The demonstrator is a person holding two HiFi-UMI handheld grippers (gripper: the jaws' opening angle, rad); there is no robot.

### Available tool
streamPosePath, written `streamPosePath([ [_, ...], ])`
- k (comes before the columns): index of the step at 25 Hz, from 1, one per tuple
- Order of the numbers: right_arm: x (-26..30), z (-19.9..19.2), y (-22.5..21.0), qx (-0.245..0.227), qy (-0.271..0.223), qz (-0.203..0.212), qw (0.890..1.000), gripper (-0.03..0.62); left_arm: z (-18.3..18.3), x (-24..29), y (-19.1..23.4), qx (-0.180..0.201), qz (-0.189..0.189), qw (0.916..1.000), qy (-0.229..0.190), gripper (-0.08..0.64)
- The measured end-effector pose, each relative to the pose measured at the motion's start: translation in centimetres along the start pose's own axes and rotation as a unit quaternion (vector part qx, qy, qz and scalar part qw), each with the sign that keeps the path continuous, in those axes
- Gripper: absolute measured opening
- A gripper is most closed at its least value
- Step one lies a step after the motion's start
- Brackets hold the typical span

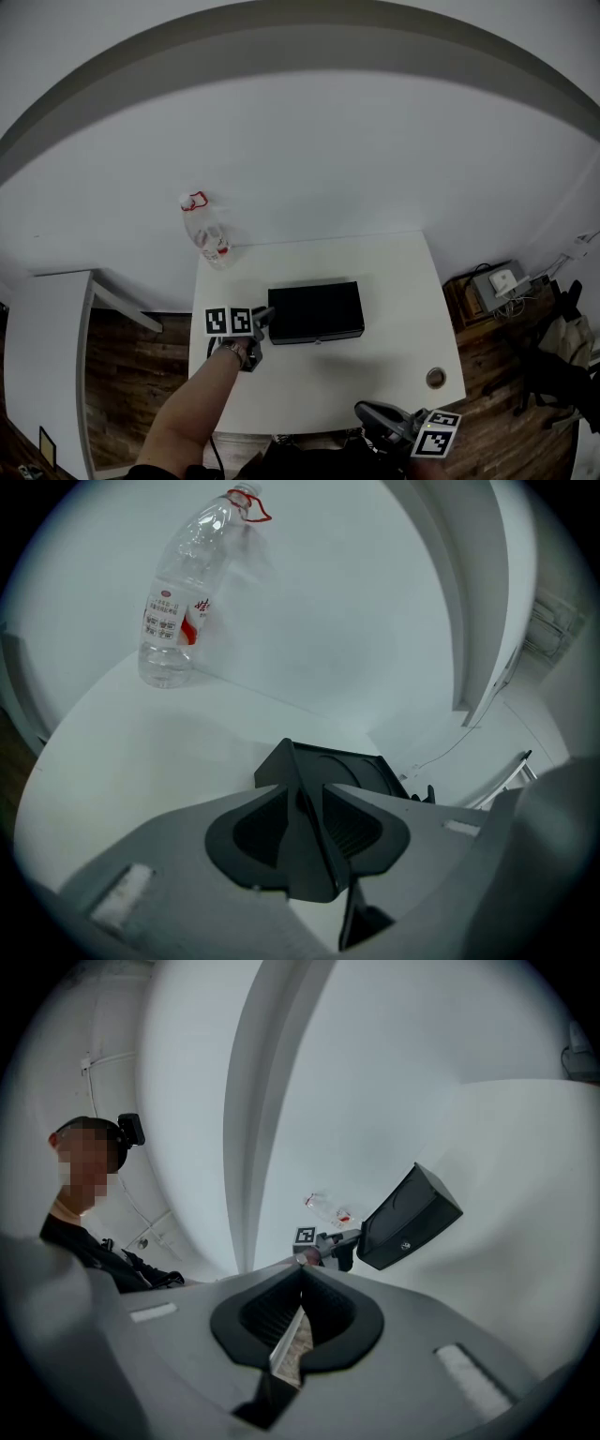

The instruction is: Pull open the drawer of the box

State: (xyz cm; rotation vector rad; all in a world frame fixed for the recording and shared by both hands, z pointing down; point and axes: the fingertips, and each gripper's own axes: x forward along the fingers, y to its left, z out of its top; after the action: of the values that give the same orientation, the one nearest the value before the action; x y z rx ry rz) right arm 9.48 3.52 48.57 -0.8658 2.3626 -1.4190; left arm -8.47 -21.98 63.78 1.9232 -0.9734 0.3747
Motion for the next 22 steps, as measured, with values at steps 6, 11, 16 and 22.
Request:
streamPosePath([
  [6,0.5,0.3,-0.2,-0.001,0.001,-0.002,1.000,0.006,0.0,1.1,0.5,-0.007,0.014,0.9998,0.010,0.123],
  [11,1.3,0.7,-1.0,0.002,0.007,-0.008,1.000,0.006,0.0,1.6,0.6,-0.022,0.002,0.9996,0.018,0.127],
  [16,4.0,0.4,-4.6,0.036,0.023,-0.029,0.999,0.039,0.0,1.6,0.6,-0.026,-0.008,0.9994,0.019,0.132],
  [22,10.1,0.0,-14.2,0.094,0.058,-0.107,0.988,0.053,0.1,1.7,0.5,-0.020,-0.007,0.9997,0.014,0.133],
])
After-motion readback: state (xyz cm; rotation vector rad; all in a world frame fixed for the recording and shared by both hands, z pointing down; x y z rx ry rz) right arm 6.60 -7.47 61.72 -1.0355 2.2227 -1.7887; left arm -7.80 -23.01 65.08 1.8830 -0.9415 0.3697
